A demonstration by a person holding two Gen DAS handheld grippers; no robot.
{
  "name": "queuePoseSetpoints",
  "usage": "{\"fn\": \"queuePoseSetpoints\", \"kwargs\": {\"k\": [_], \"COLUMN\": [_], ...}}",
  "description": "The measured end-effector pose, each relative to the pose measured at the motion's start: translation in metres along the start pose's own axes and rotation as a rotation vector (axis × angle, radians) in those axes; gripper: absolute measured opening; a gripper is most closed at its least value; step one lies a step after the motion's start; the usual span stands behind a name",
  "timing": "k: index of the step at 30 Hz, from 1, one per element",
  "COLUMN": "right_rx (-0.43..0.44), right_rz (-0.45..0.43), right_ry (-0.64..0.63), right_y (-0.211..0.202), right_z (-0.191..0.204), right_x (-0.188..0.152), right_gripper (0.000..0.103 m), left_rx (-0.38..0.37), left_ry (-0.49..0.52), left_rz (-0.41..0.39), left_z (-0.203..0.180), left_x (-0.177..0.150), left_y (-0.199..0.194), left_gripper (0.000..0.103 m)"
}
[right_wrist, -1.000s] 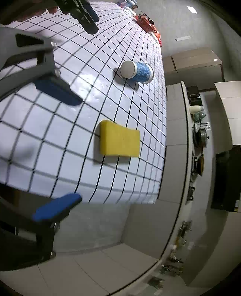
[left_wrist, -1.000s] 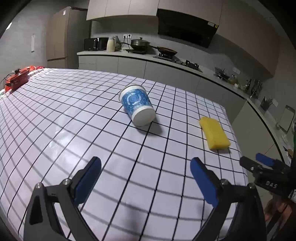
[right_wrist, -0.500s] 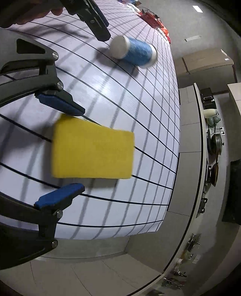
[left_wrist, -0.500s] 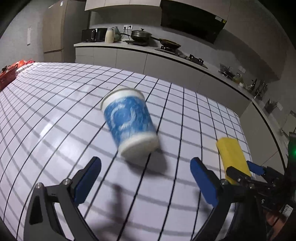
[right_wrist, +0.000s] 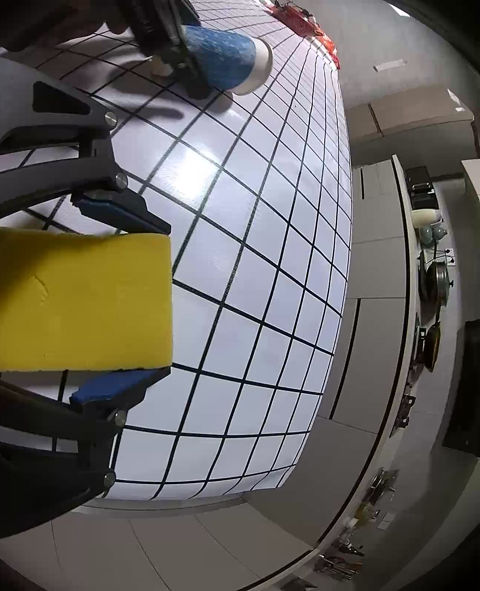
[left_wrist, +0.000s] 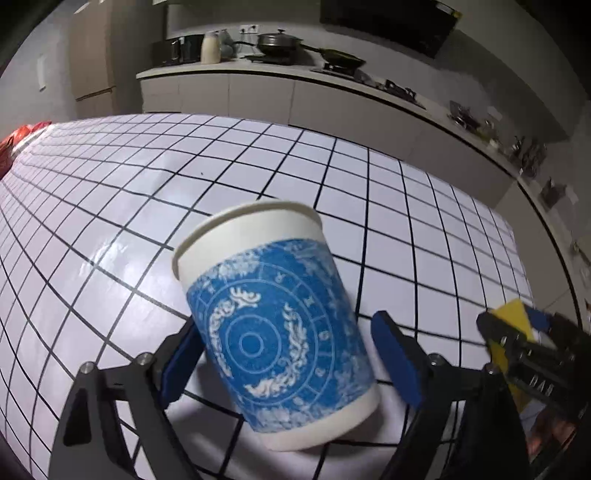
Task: Collect trash
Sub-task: 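Grasp the blue-patterned paper cup with the left tool while the right grasps the yellow sponge, then carry the paper cup and yellow sponge from the island over the bin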
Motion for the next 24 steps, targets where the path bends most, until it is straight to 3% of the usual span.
{"fn": "queuePoseSetpoints", "kwargs": {"k": [7,8,9,12,24], "right_rx": [-0.040,-0.042,-0.036,-0.036,-0.013], "right_rz": [0.009,0.010,0.008,0.007,-0.061], "right_ry": [0.045,0.053,0.049,0.018,-0.001], "right_y": [-0.022,-0.023,-0.024,-0.027,-0.081], "right_z": [-0.004,-0.004,-0.004,0.001,0.000], "right_x": [-0.031,-0.033,-0.033,-0.034,-0.061], "right_gripper": [0.071,0.068,0.058,0.051,0.051], "left_rx": [-0.067,-0.076,-0.078,-0.091,-0.113], "left_ry": [0.074,0.077,0.079,0.083,0.138], "left_rz": [0.009,0.006,0.004,0.001,-0.066], "left_z": [-0.005,-0.006,-0.006,-0.006,-0.023], "left_x": [-0.021,-0.025,-0.026,-0.029,-0.049], "left_y": [-0.022,-0.025,-0.026,-0.032,-0.085], "left_gripper": [0.065,0.062,0.060,0.058,0.058]}}
Point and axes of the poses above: each gripper's, at about its wrist camera, not at the fingertips, and y roughly the way its jaws point, z to its left, x to its top, the point moved 1 cm from there along y, roughly the way its jaws point, and after that the axes turned 1 degree about x, right-handed, at the moved point
